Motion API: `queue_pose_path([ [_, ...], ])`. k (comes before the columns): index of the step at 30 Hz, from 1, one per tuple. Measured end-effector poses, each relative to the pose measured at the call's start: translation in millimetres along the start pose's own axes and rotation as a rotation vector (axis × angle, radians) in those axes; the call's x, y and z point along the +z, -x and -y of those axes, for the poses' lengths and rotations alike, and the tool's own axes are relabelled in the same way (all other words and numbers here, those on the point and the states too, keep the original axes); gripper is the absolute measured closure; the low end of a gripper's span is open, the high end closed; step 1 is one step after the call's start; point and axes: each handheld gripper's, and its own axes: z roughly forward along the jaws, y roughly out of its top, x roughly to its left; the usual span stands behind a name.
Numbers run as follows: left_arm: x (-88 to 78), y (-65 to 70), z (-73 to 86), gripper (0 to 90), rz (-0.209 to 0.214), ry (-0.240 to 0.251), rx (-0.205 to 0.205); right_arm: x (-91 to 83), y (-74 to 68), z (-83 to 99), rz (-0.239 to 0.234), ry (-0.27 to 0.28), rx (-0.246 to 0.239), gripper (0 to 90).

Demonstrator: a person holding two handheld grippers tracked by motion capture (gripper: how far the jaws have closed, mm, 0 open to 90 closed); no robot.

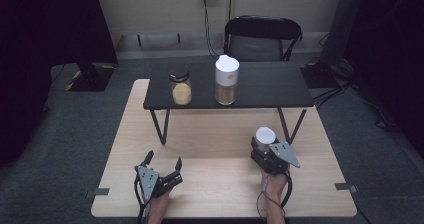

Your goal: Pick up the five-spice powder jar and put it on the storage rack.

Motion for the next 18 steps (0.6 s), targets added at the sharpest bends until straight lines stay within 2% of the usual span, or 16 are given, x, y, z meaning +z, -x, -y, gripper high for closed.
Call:
queue_pose_path([
  [18,0.0,0.0,0.0,3.6,-0.002,0.000,0.000,-10.1,-1.4,-9.9,-0.009,0.025,-0.012,30.2],
])
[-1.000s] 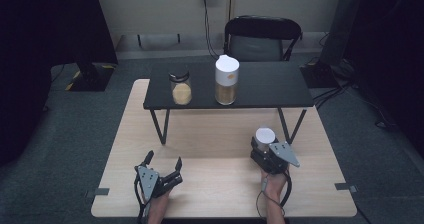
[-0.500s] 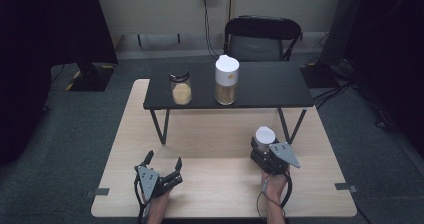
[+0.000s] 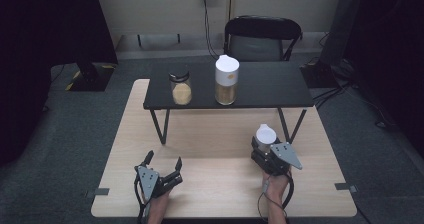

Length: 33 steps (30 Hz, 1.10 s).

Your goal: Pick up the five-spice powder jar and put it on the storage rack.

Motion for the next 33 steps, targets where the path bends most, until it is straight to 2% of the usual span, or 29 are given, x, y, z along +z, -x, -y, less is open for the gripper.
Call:
queue_pose_path([
  [18,0.0,0.0,0.0,3.6,0.001,0.000,0.000,-7.9,-3.2,-10.9,-0.013,0.010,-0.011,30.2],
  [24,0.0,0.0,0.0,3.6,0.000,0.000,0.000,-11.3,-5.6,-14.6,-0.015,0.012,-0.048,30.2],
  [33,0.0,0.0,0.0,3.6,0.001,0.000,0.000,-15.5,-8.0,-22.9,-0.029,0.015,-0.042,30.3],
])
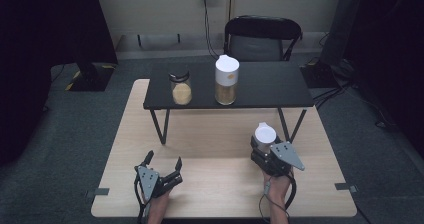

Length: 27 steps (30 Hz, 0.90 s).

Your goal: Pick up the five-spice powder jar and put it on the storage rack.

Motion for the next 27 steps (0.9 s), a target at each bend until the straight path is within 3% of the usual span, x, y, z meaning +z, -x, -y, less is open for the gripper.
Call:
queue_pose_path([
  [9,0.0,0.0,0.0,3.6,0.000,0.000,0.000,-6.0,-0.5,-12.3,-0.023,0.013,0.015,30.3],
  [27,0.0,0.0,0.0,3.5,0.000,0.000,0.000,-18.2,-4.1,-39.7,-0.032,0.036,-0.002,30.2],
])
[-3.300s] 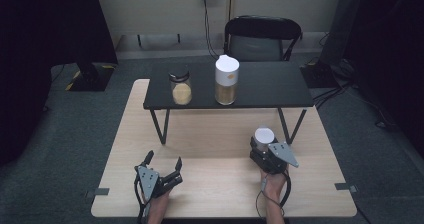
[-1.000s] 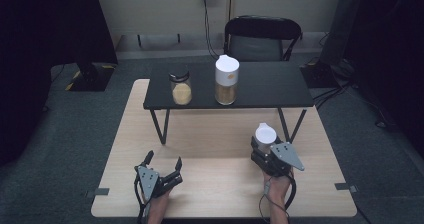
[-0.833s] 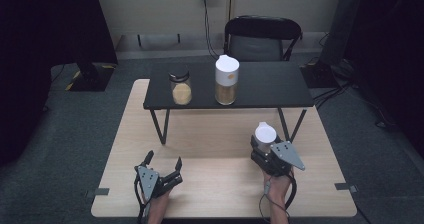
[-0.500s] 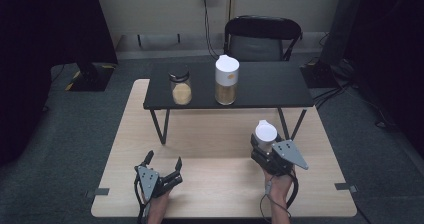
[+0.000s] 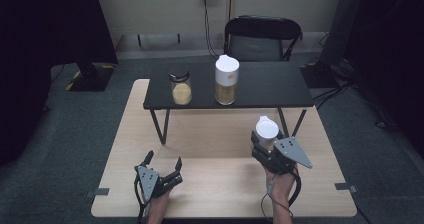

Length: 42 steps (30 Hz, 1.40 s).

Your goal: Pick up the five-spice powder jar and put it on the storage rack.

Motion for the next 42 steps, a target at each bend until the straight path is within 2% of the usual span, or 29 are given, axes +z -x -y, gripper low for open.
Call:
queue_pose_path([
  [16,0.0,0.0,0.0,3.5,0.000,0.000,0.000,-7.5,3.5,-19.7,-0.003,0.027,0.018,30.2],
  [28,0.0,0.0,0.0,3.6,0.000,0.000,0.000,-8.3,1.9,-40.6,-0.006,0.037,-0.016,30.2],
  [42,0.0,0.0,0.0,3.6,0.000,0.000,0.000,-7.6,2.3,-62.5,-0.012,0.068,-0.029,30.2],
])
